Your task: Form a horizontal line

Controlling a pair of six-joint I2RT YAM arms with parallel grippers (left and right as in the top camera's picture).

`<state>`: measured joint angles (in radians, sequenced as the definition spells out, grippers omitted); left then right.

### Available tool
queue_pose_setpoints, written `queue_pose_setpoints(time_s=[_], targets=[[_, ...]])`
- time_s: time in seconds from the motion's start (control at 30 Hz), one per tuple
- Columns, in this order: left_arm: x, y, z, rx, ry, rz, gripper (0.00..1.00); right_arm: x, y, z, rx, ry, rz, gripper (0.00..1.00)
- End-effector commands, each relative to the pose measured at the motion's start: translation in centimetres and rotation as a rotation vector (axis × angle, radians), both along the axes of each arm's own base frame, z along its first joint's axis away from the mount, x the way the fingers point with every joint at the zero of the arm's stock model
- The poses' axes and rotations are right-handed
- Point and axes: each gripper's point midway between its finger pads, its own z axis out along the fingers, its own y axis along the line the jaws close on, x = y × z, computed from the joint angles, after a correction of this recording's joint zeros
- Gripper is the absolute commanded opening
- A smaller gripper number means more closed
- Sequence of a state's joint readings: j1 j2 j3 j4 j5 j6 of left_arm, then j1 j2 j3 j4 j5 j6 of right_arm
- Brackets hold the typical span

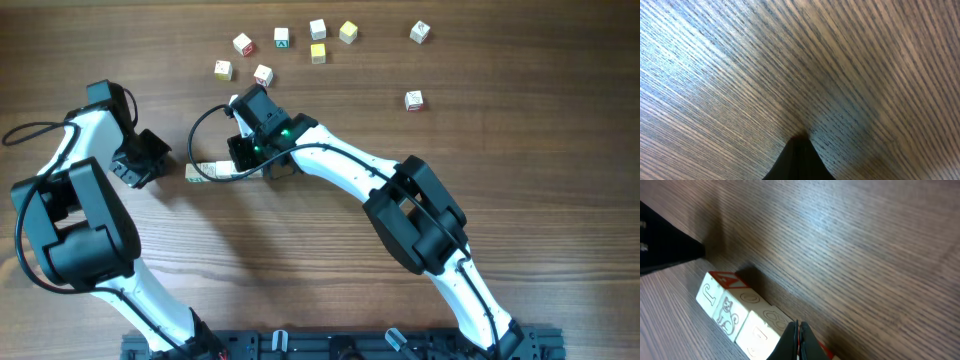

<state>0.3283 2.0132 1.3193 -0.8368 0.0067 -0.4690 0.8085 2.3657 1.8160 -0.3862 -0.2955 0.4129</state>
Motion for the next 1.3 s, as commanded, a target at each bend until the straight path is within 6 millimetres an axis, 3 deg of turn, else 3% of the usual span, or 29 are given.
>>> queue_pose_setpoints(time_s=[0.0,0.23,0.53,0.7,0.97,1.13,1.27], targets=[[-1.9,0.6,-1.7,0.025,0.079,0.019,0.04,0.2,0.4,-0.4,0.003,-0.022,0.016,0.04],[-1.9,0.6,-1.7,0.025,0.079,0.019,0.04,4.1,-2.5,-0.7,-0.073,-0.103,-0.113,0.04],[-1.7,1.2,-1.1,0.034,0.064,0.031,0.04,8.1,-11.6,-1.5,-0.197,0.009,-0.371,0.05],[-0.8,1.9,1.7,0.062,-0.016,0.039,0.04,9.0,-15.4,-1.1,-0.262,0.027,-0.442,0.05],[0.5,2.0,8.0,0.108,-0.188,0.039,0.04,8.8,-16.3,-0.9,-0.284,0.045,-0.455,0.04],[0.9,-0.4,9.2,0.005,-0.239,-0.061,0.04,8.5,-16.4,-1.1,-0.292,0.053,-0.454,0.05],[-1.7,-2.4,8.5,-0.067,-0.132,-0.106,0.04,8.6,-16.5,-1.1,-0.295,0.05,-0.457,0.05]])
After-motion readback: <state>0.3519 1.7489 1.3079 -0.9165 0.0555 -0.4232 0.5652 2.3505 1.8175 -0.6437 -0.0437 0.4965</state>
